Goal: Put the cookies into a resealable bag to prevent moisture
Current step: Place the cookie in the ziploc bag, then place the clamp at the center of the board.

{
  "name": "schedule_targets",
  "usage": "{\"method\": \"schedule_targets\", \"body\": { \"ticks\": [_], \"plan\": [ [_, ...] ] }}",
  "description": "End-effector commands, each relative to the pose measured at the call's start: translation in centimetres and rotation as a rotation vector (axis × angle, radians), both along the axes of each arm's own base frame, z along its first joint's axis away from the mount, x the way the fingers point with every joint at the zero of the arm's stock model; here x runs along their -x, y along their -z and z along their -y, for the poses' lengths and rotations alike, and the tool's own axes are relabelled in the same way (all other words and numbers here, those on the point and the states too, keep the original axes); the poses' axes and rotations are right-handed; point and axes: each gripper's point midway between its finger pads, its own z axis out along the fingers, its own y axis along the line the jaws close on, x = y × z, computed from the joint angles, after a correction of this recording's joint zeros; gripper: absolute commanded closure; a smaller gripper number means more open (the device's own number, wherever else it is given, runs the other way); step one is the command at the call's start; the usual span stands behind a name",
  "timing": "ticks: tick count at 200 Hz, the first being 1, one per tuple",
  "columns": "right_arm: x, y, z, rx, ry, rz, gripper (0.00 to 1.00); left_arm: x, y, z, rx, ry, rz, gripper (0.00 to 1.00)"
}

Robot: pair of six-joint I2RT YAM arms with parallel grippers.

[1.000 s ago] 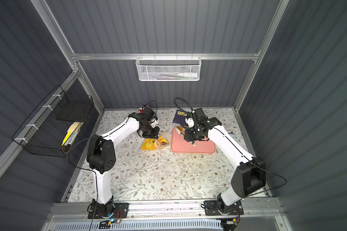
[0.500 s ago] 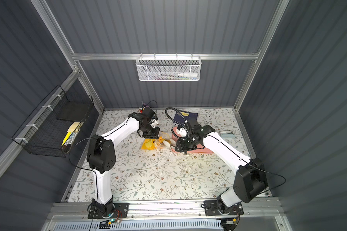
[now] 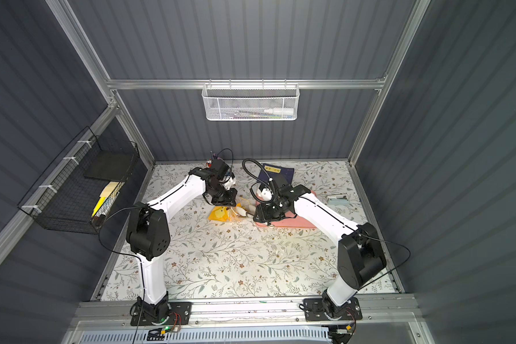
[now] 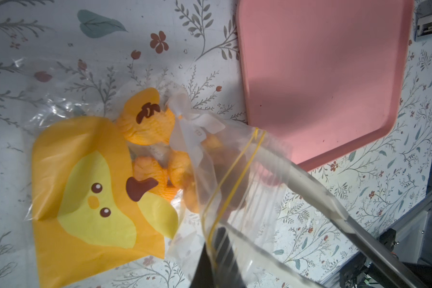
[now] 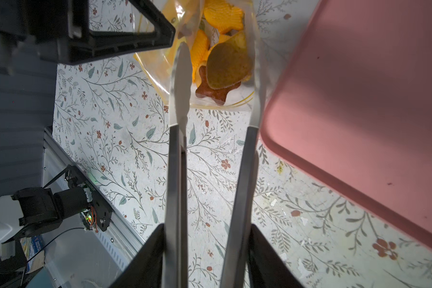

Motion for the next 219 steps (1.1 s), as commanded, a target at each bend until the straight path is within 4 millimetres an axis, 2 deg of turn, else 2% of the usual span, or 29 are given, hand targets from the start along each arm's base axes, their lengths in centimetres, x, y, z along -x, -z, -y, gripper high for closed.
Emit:
{"method": "schedule_targets", "body": {
  "ticks": [1, 26, 51, 65, 85, 105, 138, 164, 177, 193, 219],
  "plan": [
    [-0.3, -3.5, 0.4, -0.037, -0.005, 0.097, 0.48, -0.2, -0.6, -0.4, 0.005, -0.001, 0.016, 1.0],
    [0.4, -4.4, 1.7, -0.039, 0.011, 0.117, 0.48, -0.4, -0.3, -0.2, 0.009, -0.004, 0.011, 1.0],
    [0.7, -4.9, 4.3, -0.01, 0.077, 0.154, 0.48, -0.5, 0.1, -0.3, 0.0, -0.009, 0.008, 1.0],
    [0.2, -3.7, 7.4, 0.074, 0.179, 0.173, 0.48, -0.5, 0.1, -0.3, 0.001, -0.01, 0.008, 1.0],
    [0.0, -0.7, 12.1, 0.265, 0.3, 0.197, 0.46, -0.6, -0.3, -0.1, 0.01, -0.011, 0.014, 1.0],
    [-0.2, 1.7, 14.6, 0.385, 0.355, 0.221, 0.46, -0.6, -0.5, -0.1, 0.012, -0.008, 0.017, 1.0],
    [-0.1, 5.4, 15.4, 0.432, 0.379, 0.195, 0.45, -0.5, -0.7, -0.3, 0.006, -0.007, 0.02, 1.0],
    [1.3, 8.2, 15.9, 0.455, 0.399, 0.124, 0.36, -0.3, -1.0, -0.4, 0.007, -0.007, 0.026, 1.0],
    [2.0, 9.0, 16.1, 0.467, 0.407, 0.084, 0.31, -0.1, -1.0, -0.5, 0.007, -0.005, 0.023, 1.0],
    [2.3, 8.5, 16.3, 0.471, 0.42, 0.078, 0.23, 0.0, -1.1, -0.5, 0.01, 0.0, 0.025, 1.0],
    [1.2, 5.3, 15.2, 0.408, 0.4, 0.137, 0.09, 0.0, -1.5, -0.2, 0.028, 0.013, 0.032, 1.0]
  ]
}}
